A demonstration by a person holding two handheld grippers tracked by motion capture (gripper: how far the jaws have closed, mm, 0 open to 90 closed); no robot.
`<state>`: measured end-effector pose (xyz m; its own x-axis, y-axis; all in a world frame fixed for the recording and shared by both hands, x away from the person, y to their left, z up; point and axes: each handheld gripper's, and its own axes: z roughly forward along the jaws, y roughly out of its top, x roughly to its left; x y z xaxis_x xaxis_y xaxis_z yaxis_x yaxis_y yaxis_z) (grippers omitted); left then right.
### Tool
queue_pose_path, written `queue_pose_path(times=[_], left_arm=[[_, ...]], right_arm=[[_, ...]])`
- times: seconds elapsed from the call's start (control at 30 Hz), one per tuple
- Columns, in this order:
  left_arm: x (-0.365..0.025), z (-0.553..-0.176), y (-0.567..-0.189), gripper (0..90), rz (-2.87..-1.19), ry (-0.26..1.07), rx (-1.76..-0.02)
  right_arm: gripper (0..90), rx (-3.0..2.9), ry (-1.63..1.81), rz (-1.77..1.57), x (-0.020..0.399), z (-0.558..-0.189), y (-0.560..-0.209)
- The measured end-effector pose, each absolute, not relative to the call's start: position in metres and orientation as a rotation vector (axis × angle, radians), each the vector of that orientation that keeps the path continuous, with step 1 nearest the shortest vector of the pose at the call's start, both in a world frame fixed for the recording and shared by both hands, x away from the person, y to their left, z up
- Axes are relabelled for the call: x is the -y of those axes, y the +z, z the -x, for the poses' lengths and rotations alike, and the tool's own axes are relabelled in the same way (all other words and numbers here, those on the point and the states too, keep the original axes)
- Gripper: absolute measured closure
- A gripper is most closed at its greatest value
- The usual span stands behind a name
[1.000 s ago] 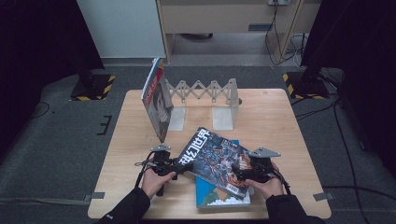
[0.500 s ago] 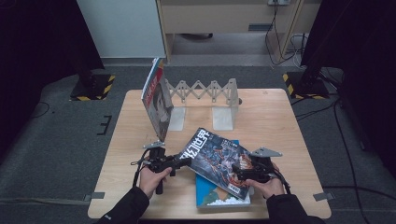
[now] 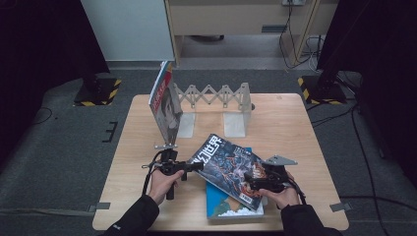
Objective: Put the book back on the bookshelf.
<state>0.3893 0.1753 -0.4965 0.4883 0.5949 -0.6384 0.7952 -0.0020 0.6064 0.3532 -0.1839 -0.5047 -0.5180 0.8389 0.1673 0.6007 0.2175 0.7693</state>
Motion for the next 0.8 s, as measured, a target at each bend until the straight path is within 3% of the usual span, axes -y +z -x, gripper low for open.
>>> queue_pose_path(times=[0.5, 0.8], left_arm=[[-0.178, -0.383, -0.474, 68.4, -1.641, -0.314, -1.187], [-0.176, -0.381, -0.460, 72.4, -1.637, -0.314, -1.188]], right_arm=[[4.6, -2.227, 1.186, -1.318, 0.184, -0.353, -0.501], [5.5, -2.228, 1.206, -1.327, 0.186, -0.354, -0.498]])
